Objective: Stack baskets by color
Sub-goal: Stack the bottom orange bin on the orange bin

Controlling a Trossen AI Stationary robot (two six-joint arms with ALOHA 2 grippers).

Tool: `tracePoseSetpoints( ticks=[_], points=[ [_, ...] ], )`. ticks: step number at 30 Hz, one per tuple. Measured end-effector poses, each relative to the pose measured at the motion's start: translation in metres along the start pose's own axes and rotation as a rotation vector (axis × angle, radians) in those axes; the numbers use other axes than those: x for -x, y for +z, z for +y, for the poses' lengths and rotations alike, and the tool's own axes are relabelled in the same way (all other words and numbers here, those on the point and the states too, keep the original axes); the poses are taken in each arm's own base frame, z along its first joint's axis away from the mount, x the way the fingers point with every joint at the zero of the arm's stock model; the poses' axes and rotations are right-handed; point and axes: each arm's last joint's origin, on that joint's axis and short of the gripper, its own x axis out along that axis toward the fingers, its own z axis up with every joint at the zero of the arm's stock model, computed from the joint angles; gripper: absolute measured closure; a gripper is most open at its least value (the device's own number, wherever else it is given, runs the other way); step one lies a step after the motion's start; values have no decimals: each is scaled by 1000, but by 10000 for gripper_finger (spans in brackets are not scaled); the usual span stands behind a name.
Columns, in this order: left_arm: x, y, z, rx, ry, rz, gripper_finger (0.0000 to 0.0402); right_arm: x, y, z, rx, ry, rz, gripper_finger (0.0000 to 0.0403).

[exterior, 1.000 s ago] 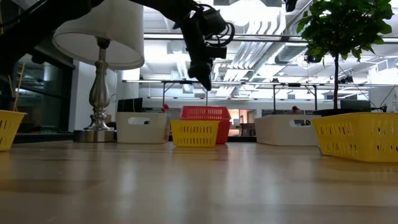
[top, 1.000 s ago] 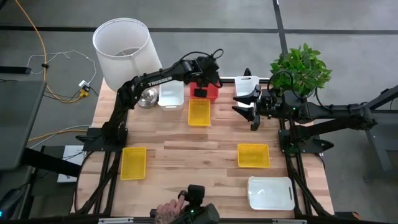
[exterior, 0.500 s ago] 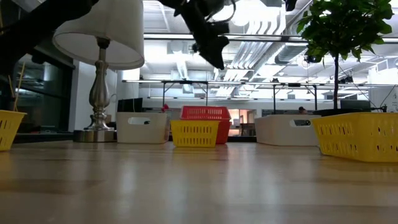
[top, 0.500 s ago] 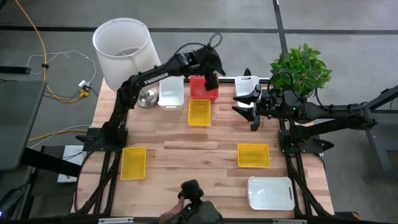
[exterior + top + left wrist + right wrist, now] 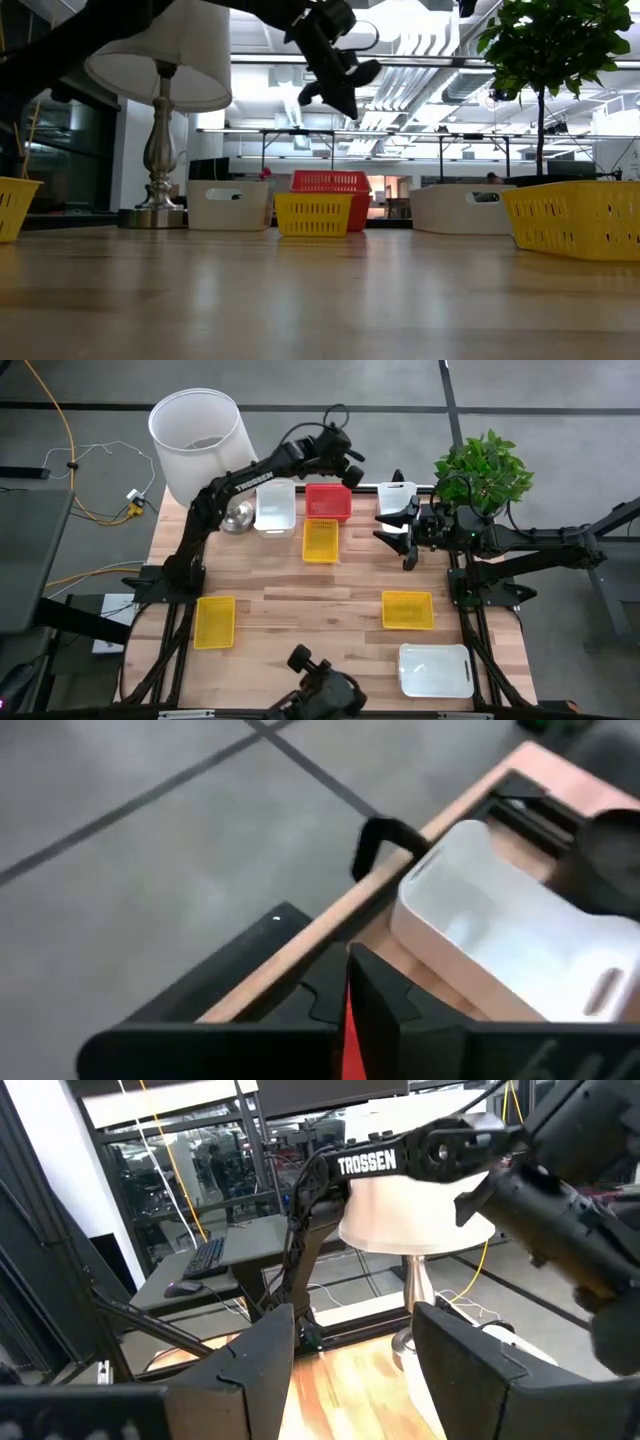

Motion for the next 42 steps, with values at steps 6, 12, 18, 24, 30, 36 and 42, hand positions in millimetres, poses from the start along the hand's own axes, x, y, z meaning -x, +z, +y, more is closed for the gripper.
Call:
tracePoseSetpoints(
  ticks=[6,12,18,24,30,36,42],
  points=[
    [-6,-8,-30,48,88,-65,401,0,0,0,-1,0,-1,210],
    [-15,-19,-49,93,201,-111,401,0,0,0,-3,1,-4,210],
    [-21,-26,-64,119,172,-121,401,0,1,0,-29,1,-7,210],
    [-16,-27,-73,121,209,-168,401,0,1,0,-28,-1,-8,210],
    [-20,-40,-78,96,227,-144,401,0,1,0,-32,-1,-7,210],
    [-2,-60,-73,168,155,-268,401,0,1,0,-54,-3,-9,210],
    [13,-86,-46,320,-35,-526,401,0,1,0,-54,-2,-9,210]
  ],
)
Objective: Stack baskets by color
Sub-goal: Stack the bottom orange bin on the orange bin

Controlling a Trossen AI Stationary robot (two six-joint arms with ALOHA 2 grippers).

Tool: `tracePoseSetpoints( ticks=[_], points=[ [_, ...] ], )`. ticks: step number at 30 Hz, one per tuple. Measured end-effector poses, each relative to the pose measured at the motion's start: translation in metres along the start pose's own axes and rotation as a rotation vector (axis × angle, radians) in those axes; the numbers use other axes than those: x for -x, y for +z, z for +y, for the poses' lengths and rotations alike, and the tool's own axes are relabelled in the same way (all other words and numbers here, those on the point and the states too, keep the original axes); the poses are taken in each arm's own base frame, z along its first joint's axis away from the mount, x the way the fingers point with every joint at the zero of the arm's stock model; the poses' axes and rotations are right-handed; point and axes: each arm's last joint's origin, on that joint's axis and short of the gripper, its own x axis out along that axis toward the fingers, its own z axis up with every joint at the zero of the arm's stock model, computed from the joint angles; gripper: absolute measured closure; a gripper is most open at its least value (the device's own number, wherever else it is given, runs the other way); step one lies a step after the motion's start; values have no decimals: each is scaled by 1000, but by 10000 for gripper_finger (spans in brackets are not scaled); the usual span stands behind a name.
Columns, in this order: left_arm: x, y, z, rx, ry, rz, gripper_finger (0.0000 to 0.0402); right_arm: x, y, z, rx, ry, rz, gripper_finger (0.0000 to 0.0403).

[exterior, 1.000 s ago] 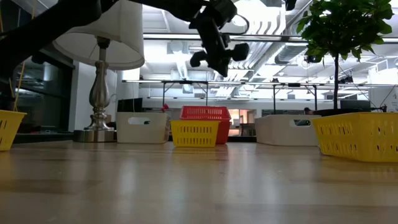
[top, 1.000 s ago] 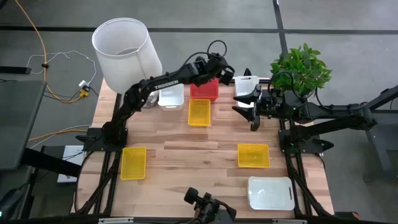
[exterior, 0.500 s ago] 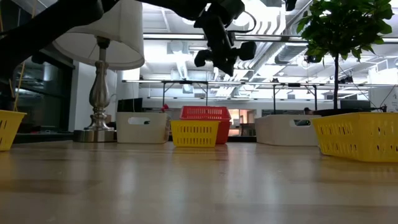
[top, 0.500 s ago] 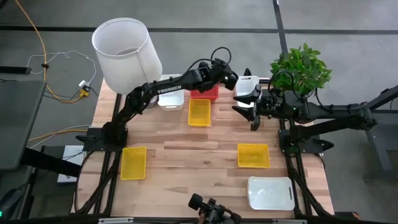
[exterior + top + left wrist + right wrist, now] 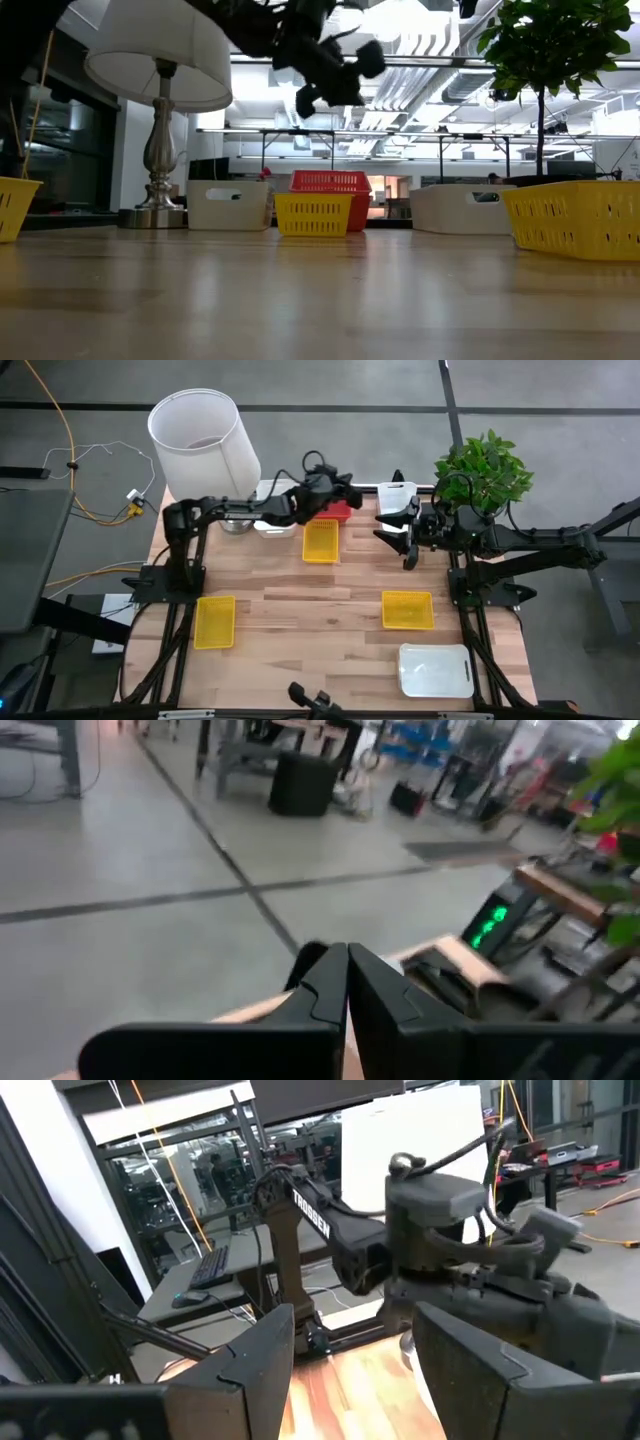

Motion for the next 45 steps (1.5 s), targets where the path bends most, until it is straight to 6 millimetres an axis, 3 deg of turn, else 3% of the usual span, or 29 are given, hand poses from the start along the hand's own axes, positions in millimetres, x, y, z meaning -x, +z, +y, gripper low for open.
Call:
tracePoseSetpoints(
  ticks=[9,14,23,31,45],
  points=[
    [-14,-38,9,-31,119,31,401,0,0,-1,-4,-23,-6,210],
    [-29,-56,25,-15,188,77,401,0,0,-1,-18,-26,-6,210],
    [-41,-43,41,8,213,12,401,0,0,-1,-18,-26,-6,210],
    [-46,-50,46,3,211,44,401,0,0,-1,-10,-33,-7,210],
    [-51,-60,73,13,207,270,401,0,0,-1,-18,-34,-8,210]
  ],
)
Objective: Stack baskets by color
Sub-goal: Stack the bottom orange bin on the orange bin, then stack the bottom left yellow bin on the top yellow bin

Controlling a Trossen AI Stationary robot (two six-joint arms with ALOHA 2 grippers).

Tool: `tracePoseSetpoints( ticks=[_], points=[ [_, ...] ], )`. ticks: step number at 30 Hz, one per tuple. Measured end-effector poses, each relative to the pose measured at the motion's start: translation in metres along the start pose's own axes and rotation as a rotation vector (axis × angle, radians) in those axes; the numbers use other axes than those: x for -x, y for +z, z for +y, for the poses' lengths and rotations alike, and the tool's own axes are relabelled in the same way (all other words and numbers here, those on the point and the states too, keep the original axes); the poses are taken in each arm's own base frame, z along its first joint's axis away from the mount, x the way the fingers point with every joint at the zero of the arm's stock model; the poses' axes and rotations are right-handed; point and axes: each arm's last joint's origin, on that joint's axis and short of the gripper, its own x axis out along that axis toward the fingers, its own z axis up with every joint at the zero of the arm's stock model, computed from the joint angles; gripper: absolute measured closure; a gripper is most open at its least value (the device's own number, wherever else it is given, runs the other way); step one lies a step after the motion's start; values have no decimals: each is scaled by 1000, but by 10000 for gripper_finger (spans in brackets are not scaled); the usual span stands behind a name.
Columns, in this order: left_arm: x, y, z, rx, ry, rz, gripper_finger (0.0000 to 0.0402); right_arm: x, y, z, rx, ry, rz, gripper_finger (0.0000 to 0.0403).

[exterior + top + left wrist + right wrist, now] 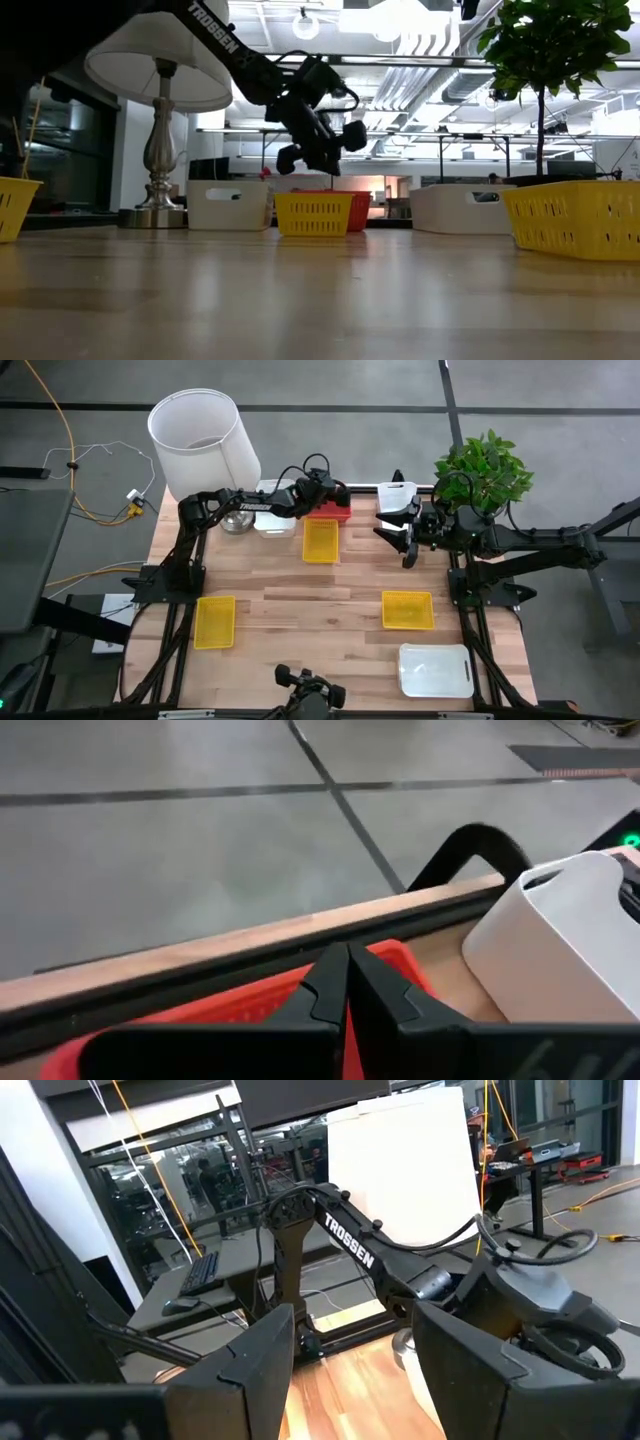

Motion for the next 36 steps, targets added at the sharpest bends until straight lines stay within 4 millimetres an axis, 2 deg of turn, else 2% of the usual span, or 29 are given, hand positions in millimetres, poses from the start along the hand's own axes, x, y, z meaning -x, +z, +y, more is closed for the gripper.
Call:
tracePoseSetpoints(
  ticks=[5,9,12,15,19,22,26,32,36],
  points=[
    [5,12,-5,-34,-69,-61,401,0,0,0,-9,0,0,210],
    [30,43,-13,-140,-172,-118,401,0,0,0,-24,-1,0,210],
    [64,73,-19,-268,-362,-148,401,0,0,0,-74,-6,-1,210],
    [110,103,-22,-328,-592,-174,401,0,0,-1,-81,-17,-4,210],
    [177,124,-20,-352,-829,-115,401,0,0,-1,-86,-20,1,210],
    [225,121,-21,-412,-928,-107,401,-2,-4,-2,-82,-45,22,210],
    [276,98,-17,-426,-1064,-157,401,-9,-11,-3,-98,-72,60,210],
    [315,55,5,-283,-1155,-210,401,-21,-24,-2,-106,-34,141,210],
    [333,41,17,-300,-1161,-167,401,-24,-28,-1,-104,-13,165,210]
  ],
)
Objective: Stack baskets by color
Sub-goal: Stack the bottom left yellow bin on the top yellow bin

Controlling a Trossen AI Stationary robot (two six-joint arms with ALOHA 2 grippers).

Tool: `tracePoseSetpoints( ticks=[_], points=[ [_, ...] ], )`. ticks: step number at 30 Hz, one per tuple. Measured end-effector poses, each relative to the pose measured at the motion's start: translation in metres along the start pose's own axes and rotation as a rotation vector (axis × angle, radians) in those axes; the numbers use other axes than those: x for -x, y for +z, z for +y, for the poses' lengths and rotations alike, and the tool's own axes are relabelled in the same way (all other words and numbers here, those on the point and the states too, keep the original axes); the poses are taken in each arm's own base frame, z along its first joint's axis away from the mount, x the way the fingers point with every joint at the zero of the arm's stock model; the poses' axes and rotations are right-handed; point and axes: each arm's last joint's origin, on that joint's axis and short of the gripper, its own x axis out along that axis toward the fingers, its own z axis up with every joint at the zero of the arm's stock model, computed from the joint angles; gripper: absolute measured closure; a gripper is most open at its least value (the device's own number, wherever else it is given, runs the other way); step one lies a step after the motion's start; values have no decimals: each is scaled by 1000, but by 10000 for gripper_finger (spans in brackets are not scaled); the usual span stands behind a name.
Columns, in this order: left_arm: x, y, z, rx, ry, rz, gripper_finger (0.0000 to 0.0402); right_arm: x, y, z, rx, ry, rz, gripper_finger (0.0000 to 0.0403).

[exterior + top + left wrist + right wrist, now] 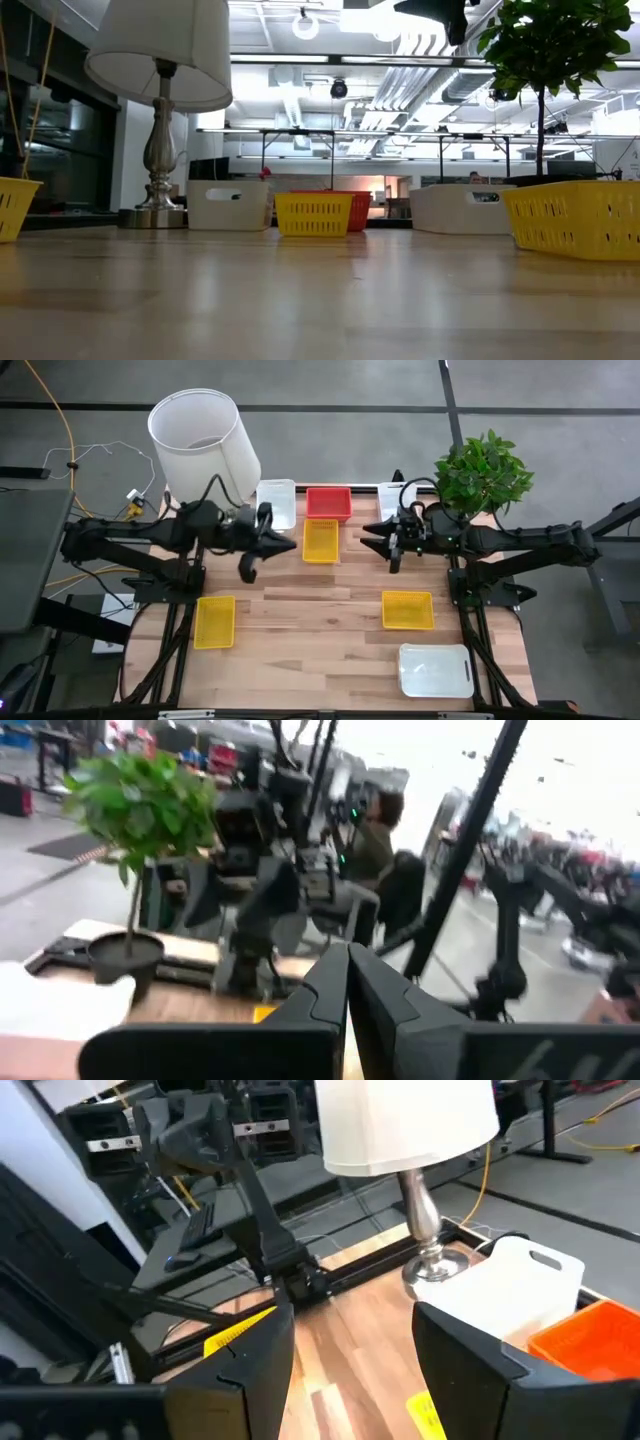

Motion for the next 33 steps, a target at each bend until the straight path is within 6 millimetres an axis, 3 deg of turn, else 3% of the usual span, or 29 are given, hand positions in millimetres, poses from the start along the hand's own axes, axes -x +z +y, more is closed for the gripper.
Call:
tracePoseSetpoints(
  ticks=[10,15,23,33],
  points=[
    [24,-14,-10,41,14,219,395,1,1,0,17,5,-6,210],
    [30,-29,-9,221,60,385,377,1,1,0,15,4,-4,210],
    [47,-66,-12,624,326,753,298,1,1,0,18,4,-4,210],
    [53,-104,-42,780,610,1019,207,1,-4,-2,26,-15,48,210]
  ],
)
